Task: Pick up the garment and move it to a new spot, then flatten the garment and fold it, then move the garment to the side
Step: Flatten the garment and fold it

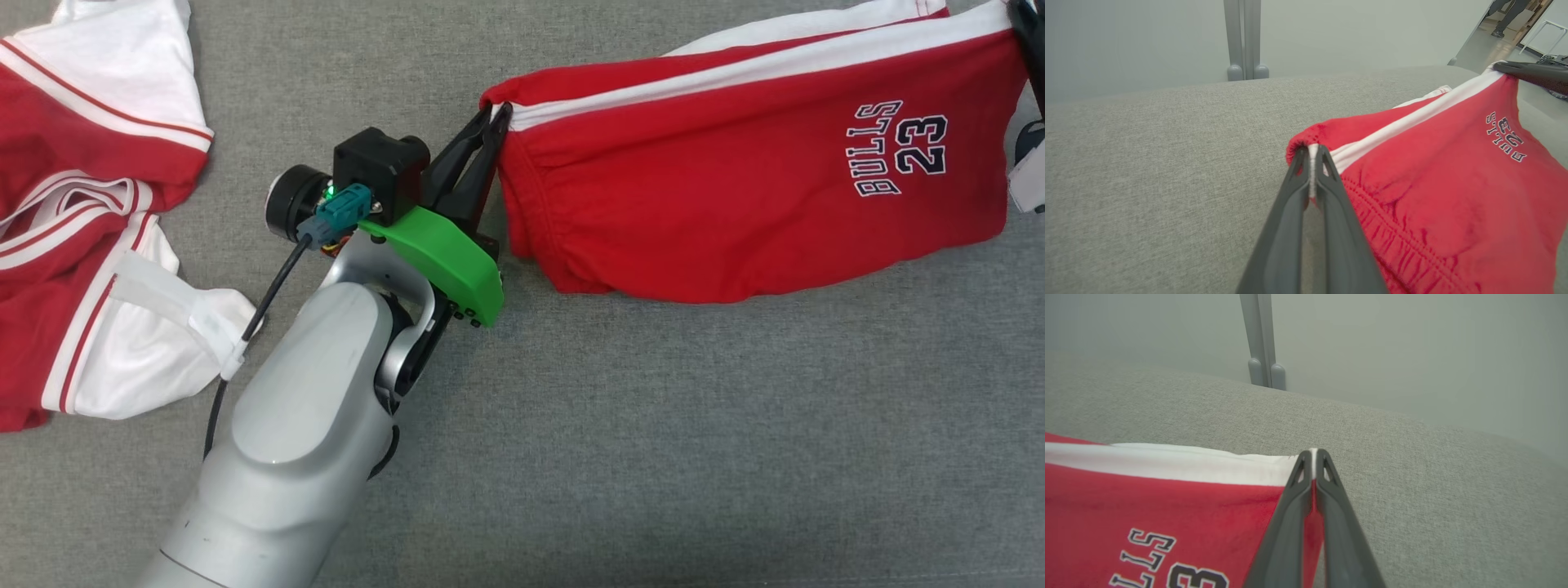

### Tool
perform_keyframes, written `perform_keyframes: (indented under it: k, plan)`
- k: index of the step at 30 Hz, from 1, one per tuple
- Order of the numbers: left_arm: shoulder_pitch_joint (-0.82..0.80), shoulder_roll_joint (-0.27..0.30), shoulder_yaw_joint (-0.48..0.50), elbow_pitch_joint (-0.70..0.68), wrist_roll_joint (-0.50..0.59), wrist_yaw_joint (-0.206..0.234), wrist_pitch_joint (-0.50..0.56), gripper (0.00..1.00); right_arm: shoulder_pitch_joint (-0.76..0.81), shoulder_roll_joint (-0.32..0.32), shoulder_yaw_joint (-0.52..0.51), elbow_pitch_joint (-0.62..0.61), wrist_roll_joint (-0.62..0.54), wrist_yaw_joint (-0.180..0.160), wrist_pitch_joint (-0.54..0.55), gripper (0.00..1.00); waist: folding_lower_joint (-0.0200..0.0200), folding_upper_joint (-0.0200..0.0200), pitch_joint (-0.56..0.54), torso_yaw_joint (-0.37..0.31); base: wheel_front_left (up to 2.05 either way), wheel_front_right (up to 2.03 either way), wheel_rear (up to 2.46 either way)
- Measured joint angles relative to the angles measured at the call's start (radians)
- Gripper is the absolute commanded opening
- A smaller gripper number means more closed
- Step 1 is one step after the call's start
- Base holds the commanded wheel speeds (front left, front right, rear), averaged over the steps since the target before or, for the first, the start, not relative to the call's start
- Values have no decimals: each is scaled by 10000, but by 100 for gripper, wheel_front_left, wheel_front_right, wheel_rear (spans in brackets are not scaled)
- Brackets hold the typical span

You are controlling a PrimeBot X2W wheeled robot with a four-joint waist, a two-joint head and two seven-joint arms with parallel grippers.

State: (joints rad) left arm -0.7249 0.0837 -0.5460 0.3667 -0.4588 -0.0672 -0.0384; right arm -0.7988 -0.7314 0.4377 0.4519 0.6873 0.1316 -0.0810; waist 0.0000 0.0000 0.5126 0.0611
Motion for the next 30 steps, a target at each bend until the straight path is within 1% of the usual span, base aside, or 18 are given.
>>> perform_keyframes:
  k: [2, 5, 6, 7, 8, 9, 11, 13, 16, 19, 21, 25, 28, 30]
  plan:
    - [-206, -36, -29, 238, 96, 54, -180, 0, -351, 35, 282, 376, 94, -2, -94, 0, 0, 0, 96, 87, 0, 0, 0]
    - [-447, -67, -171, 608, 226, 4, -431, 0, -788, 111, 759, 880, 253, 0, -295, 0, 0, 0, 194, 189, 0, 0, 0]
    - [-468, -75, -182, 688, 215, -38, -485, 0, -891, 138, 878, 1003, 293, -2, -366, 15, 0, 0, 204, 204, 0, 0, 0]
    - [-486, -84, -201, 813, 192, -50, -539, 0, -976, 174, 1028, 1122, 376, 0, -449, 39, 0, 0, 196, 207, 0, 0, 0]
    - [-507, -88, -226, 922, 190, -82, -598, 23, -1056, 213, 1129, 1269, 456, 0, -546, 100, 0, 0, 178, 201, 0, 0, 0]
    - [-519, -94, -238, 993, 159, -92, -635, 43, -1121, 236, 1218, 1363, 491, -2, -665, 100, 0, 0, 158, 191, 0, 0, 0]
    - [-551, -107, -280, 1197, 146, -98, -763, 100, -1244, 293, 1381, 1511, 587, -2, -1072, 100, 0, 1, 91, 158, 0, 0, 0]
    - [-550, -105, -328, 1275, 222, -71, -980, 100, -1282, 322, 1524, 1586, 663, -2, -1369, 100, 0, 0, -1, 125, 0, 0, 0]
    - [-454, -25, -374, 1244, 431, 81, -1515, 100, -1126, 314, 1705, 1542, 667, -2, -1680, 100, 0, 0, -202, 78, 0, 0, 0]
    - [113, 109, -288, 1009, 546, 395, -1923, 100, -460, 339, 1720, 1336, 700, -2, -1764, 100, 0, 0, -482, 33, 0, 0, 0]
    - [745, 188, -86, 652, 543, 671, -2086, 100, 78, 420, 1386, 997, 821, -2, -1795, 100, 0, 0, -718, 0, 0, 0, 0]
    - [1882, 224, 357, -512, 546, 1275, -2215, 100, 1383, 566, 397, 380, 940, -2, -1818, 100, 0, 0, -1144, -31, 0, 0, 0]
    - [2941, 96, 610, -1701, 828, 1643, -2240, 100, 2418, 706, -240, 393, 1193, -4, -1818, 100, 0, 0, -1368, 96, 0, 0, 0]
    - [3543, 21, 685, -2345, 1118, 1845, -2242, 100, 2742, 897, -466, 569, 1501, -4, -1801, 100, 0, 0, -1434, 236, 0, 0, 0]
